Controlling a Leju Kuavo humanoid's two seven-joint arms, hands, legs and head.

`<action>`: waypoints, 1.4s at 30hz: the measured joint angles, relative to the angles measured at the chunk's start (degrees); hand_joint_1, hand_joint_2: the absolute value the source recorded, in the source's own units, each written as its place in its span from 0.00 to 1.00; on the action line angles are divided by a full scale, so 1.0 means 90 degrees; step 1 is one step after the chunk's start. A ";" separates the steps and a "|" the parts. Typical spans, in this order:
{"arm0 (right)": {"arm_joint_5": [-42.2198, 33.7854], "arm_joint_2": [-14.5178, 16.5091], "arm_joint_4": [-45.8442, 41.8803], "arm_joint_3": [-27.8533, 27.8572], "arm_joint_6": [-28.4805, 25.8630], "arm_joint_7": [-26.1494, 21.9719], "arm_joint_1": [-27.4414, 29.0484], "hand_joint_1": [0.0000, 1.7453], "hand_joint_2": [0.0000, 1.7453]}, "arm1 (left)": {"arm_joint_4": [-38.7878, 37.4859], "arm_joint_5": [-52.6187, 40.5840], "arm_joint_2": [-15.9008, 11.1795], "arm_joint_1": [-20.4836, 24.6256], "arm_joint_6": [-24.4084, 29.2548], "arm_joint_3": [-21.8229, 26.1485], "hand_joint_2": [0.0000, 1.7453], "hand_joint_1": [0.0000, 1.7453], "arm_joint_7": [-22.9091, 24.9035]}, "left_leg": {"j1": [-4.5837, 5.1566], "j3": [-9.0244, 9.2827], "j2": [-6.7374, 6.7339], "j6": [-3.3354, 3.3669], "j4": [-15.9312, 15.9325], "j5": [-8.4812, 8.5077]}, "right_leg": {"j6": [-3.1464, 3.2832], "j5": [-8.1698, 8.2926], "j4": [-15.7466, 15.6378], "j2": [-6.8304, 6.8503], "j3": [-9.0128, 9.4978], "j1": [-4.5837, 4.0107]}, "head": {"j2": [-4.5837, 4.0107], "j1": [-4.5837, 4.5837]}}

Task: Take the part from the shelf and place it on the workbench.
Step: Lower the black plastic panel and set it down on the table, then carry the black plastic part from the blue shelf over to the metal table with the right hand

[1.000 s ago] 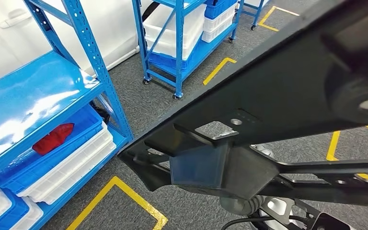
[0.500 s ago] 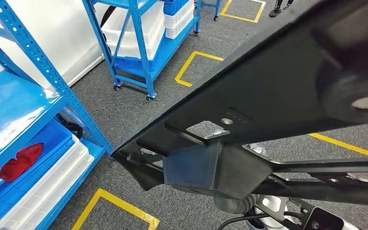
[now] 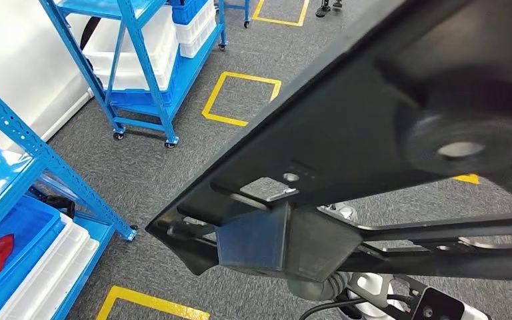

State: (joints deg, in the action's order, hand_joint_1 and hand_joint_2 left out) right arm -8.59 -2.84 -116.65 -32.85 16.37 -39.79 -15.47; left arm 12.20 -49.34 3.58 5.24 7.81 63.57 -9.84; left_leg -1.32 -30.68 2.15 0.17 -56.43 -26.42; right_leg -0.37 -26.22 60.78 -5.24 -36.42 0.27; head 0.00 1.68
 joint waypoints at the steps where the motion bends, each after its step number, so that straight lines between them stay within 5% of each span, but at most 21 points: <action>1: 0.0021 0.0002 0.0009 0.0000 0.0030 -0.0001 0.0009 0.82 1.00 | 0.0000 -0.0002 0.0004 -0.0002 -0.0005 0.0007 1.00 0.00 -0.0019 | 0.0011 0.0004 -0.0097 0.0036 0.0017 0.0009 | -0.0010 -0.0196 0.0357 0.0224 -0.0169 0.0003 | 0.0000 0.0000; 3: 0.0037 0.0004 0.0038 0.0001 0.0068 -0.0001 0.0032 0.82 1.00 | 0.0000 -0.0004 0.0005 -0.0018 -0.0031 0.0021 1.00 0.00 -0.0036 | 0.0047 0.0000 -0.0286 0.0064 0.0019 0.0003 | -0.0041 -0.0575 0.1231 0.0486 -0.0594 0.0022 | 0.0000 0.0000; 5: 0.0068 0.0004 0.0074 0.0009 0.0109 -0.0001 0.0077 0.82 1.00 | 0.0000 -0.0029 0.0012 -0.0021 -0.0060 0.0027 1.00 0.00 -0.0035 | 0.0066 0.0002 -0.0470 0.0063 0.0015 -0.0010 | -0.0062 -0.0600 0.1539 0.0552 -0.0737 0.0050 | 0.0000 0.0001; 8: 0.0138 0.0025 0.0097 0.0044 0.0188 -0.0001 0.0133 0.82 1.00 | 0.0000 -0.0066 0.0035 -0.0004 -0.0053 0.0028 1.00 0.00 -0.0012 | 0.0081 0.0031 -0.0679 0.0014 -0.0006 -0.0056 | -0.0020 -0.0077 0.0359 0.0819 -0.0081 0.0032 | 0.0000 0.0001; 11: 0.0205 0.0104 0.0099 0.0106 0.0326 -0.0001 0.0184 0.82 1.00 | 0.0000 -0.0052 0.0046 -0.0001 -0.0012 0.0035 1.00 0.00 -0.0004 | 0.0107 0.0076 -0.0833 -0.0088 -0.0015 -0.0107 | 0.0074 0.0047 -0.0299 0.1029 0.0255 -0.0051 | 0.0000 0.0000; 13: 0.0228 0.0164 0.0097 0.0150 0.0414 -0.0001 0.0219 0.82 1.00 | 0.0000 -0.0015 0.0050 0.0008 0.0014 0.0053 1.00 0.00 -0.0013 | 0.0093 0.0114 -0.0906 -0.0168 -0.0008 -0.0136 | 0.0135 0.0078 -0.0334 0.0878 0.0255 -0.0053 | 0.0000 0.0000; 15: 0.0221 0.0233 0.0097 0.0189 0.0492 -0.0002 0.0236 0.82 1.00 | 0.0000 0.0013 0.0052 0.0016 0.0038 0.0075 1.00 0.00 -0.0039 | 0.0067 0.0054 -0.0684 -0.0228 -0.0221 -0.0317 | 0.0215 0.0119 -0.0391 0.0747 0.0281 -0.0017 | 0.0000 0.0000; 18: 0.0210 0.0336 0.0100 0.0223 0.0600 -0.0004 0.0248 0.82 1.00 | 0.0000 0.0020 0.0050 -0.0008 0.0060 0.0105 1.00 0.00 -0.0073 | 0.0047 -0.0514 -0.0316 -0.0270 -0.1441 -0.0926 | 0.0282 0.0147 -0.0412 0.0522 0.0277 -0.0013 | 0.0000 0.0001; 20: 0.0211 0.0363 0.0103 0.0250 0.0632 -0.0002 0.0263 0.82 1.00 | 0.0000 0.0021 0.0045 -0.0023 0.0072 0.0116 1.00 0.00 -0.0080 | 0.0047 -0.0781 -0.0292 -0.0274 -0.1921 -0.0993 | 0.0289 0.0150 -0.0402 0.0344 0.0275 -0.0028 | 0.0000 0.0001; 22: 0.0212 0.0386 0.0101 0.0287 0.0628 -0.0001 0.0274 0.82 1.00 | 0.0000 0.0011 0.0031 -0.0017 0.0081 0.0118 1.00 0.00 -0.0081 | 0.0040 -0.0575 -0.0232 -0.0254 -0.1376 -0.0564 | 0.0280 0.0146 -0.0380 0.0165 0.0287 -0.0027 | 0.0000 0.0001; 24: 0.0227 0.0415 0.0092 0.0329 0.0595 0.0000 0.0278 0.82 1.00 | 0.0000 -0.0048 0.0011 -0.0010 0.0086 0.0117 1.00 0.00 -0.0075 | 0.0018 -0.0186 0.0038 -0.0222 -0.0477 -0.0166 | 0.0242 0.0136 -0.0340 -0.0004 0.0279 -0.0025 | 0.0000 0.0001; 26: 0.0281 0.0437 0.0052 0.0383 0.0551 0.0006 0.0318 0.82 1.00 | 0.0000 -0.0128 -0.0014 -0.0003 0.0097 0.0113 1.00 0.00 -0.0041 | 0.0018 -0.0018 0.0217 -0.0183 -0.0098 -0.0094 | 0.0168 0.0149 -0.0317 -0.0142 0.0234 -0.0017 | 0.0000 0.0001; 28: 0.0373 0.0446 -0.0017 0.0448 0.0502 0.0009 0.0415 0.82 1.00 | 0.0001 -0.0176 -0.0049 0.0008 0.0097 0.0110 1.00 0.00 0.0003 | 0.0020 -0.0003 0.0113 -0.0115 -0.0064 -0.0079 | 0.0083 0.0176 -0.0322 -0.0253 0.0191 -0.0003 | 0.0000 0.0001; 30: 0.0451 0.0450 -0.0081 0.0501 0.0464 0.0003 0.0508 0.82 1.00 | 0.0003 -0.0202 -0.0095 0.0015 0.0084 0.0107 1.00 0.00 0.0030 | 0.0004 0.0012 -0.0042 -0.0019 -0.0003 -0.0034 | 0.0027 0.0048 -0.0143 -0.0066 0.0091 -0.0022 | 0.0000 0.0000; 33: 0.0473 0.0461 -0.0119 0.0568 0.0456 -0.0002 0.0587 0.82 1.00 | 0.0005 -0.0208 -0.0192 -0.0018 0.0083 0.0106 1.00 0.00 0.0056 | 0.0039 0.0011 -0.0305 0.0054 0.0033 -0.0017 | -0.0024 -0.0544 0.0971 0.0441 -0.0441 -0.0014 | 0.0000 -0.0001; 35: 0.0460 0.0463 -0.0118 0.0614 0.0458 -0.0002 0.0663 0.82 1.00 | 0.0006 -0.0208 -0.0263 -0.0034 0.0086 0.0107 1.00 0.00 0.0087 | 0.0062 0.0008 -0.0484 0.0055 0.0030 -0.0029 | -0.0052 -0.0705 0.1533 0.0533 -0.0701 0.0027 | 0.0000 -0.0002; 36: 0.0451 0.0463 -0.0118 0.0632 0.0458 -0.0002 0.0697 0.82 1.00 | 0.0007 -0.0209 -0.0293 -0.0031 0.0085 0.0107 1.00 0.00 0.0105 | 0.0066 0.0012 -0.0563 0.0048 0.0028 -0.0038 | -0.0059 -0.0609 0.1453 0.0561 -0.0648 0.0042 | 0.0000 -0.0002; 39: 0.0411 0.0473 -0.0117 0.0662 0.0457 -0.0001 0.0738 0.82 1.00 | 0.0008 -0.0212 -0.0350 -0.0015 0.0055 0.0106 1.00 0.00 0.0143 | 0.0085 0.0058 -0.0755 -0.0016 0.0008 -0.0091 | -0.0021 -0.0079 0.0185 0.0865 0.0050 0.0029 | 0.0000 -0.0002; 42: 0.0387 0.0493 -0.0117 0.0673 0.0457 -0.0007 0.0757 0.82 1.00 | 0.0010 -0.0213 -0.0389 -0.0002 -0.0003 0.0106 1.00 0.00 0.0142 | 0.0117 0.0104 -0.0912 -0.0124 -0.0003 -0.0145 | 0.0081 0.0005 -0.0290 0.0962 0.0281 -0.0049 | 0.0000 -0.0002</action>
State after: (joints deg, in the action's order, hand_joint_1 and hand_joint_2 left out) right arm -5.11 1.60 -117.69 -26.80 20.48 -39.85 -8.66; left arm 12.28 -51.25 0.09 5.22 7.79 64.52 -8.57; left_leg -0.26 -29.75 -6.06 -0.94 -56.46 -27.73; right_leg 0.37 -26.17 58.17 3.41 -33.90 -0.17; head 0.00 1.66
